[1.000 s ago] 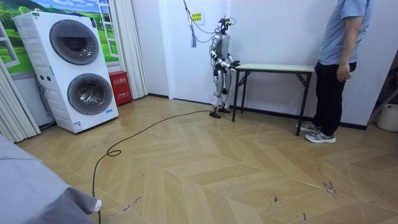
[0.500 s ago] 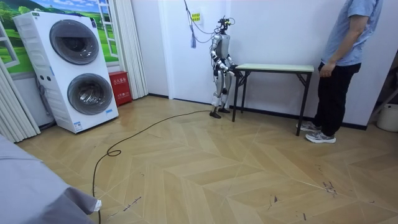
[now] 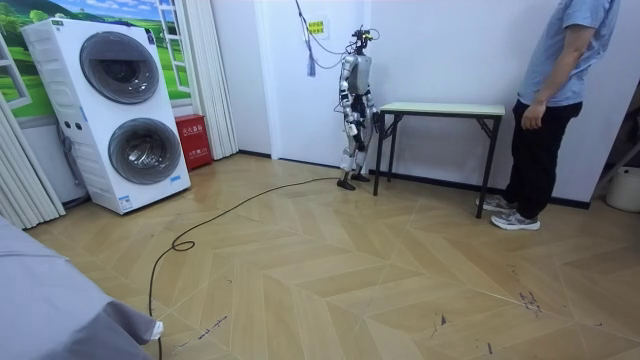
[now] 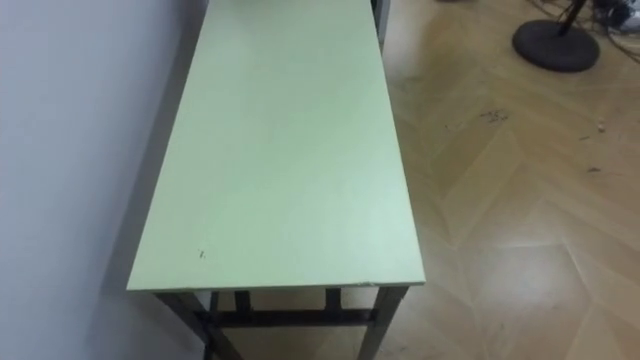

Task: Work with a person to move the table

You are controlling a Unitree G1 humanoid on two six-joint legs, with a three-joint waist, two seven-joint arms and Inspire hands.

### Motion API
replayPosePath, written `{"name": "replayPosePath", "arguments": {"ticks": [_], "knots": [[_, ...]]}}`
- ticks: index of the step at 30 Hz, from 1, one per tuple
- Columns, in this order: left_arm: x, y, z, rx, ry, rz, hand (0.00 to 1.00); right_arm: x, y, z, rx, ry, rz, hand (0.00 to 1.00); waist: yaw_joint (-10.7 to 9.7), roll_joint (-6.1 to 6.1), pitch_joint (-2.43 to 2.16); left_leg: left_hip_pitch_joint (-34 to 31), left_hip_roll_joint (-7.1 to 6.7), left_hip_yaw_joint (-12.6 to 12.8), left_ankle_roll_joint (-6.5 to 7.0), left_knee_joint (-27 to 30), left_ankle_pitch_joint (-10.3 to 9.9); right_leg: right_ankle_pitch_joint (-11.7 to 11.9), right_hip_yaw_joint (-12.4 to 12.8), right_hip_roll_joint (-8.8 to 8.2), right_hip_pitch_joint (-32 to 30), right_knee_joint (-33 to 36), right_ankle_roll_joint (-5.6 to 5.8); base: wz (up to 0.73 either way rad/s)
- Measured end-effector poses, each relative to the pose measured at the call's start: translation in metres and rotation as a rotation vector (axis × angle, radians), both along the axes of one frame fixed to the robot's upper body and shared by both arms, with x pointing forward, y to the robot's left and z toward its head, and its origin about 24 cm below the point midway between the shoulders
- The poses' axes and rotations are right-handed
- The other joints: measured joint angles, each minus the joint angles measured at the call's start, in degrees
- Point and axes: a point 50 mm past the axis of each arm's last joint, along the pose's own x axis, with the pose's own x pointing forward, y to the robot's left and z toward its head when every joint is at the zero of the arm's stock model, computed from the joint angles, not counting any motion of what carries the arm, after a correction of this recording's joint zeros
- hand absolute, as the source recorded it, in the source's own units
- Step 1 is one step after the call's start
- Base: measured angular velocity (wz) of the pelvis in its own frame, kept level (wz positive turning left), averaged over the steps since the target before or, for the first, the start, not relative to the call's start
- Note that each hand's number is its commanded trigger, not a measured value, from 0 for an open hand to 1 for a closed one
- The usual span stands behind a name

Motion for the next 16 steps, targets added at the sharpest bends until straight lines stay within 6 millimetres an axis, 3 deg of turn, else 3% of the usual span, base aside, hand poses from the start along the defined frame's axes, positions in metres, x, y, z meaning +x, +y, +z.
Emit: {"name": "replayPosePath", "arguments": {"ticks": [5,16], "knots": [[-0.013,0.005,-0.004,0.068,0.07,0.068,0.0,-0.011,0.005,-0.005,-0.004,0.068,-0.085,0.0,0.1,-0.02,0.01,0.7,0.52,1.2,-0.41,-0.2,-0.4,0.2,0.4,0.43,0.4,-0.7,-0.26,-0.14],[-0.018,0.008,-0.005,0.175,0.122,0.115,0.0,-0.011,0.01,-0.008,0.009,0.128,-0.122,0.0,0.9,-0.13,-0.14,1.9,0.49,1.6,-0.4,-0.5,-0.5,0.2,0.4,0.37,1.3,-0.9,-0.25,-0.01]]}}
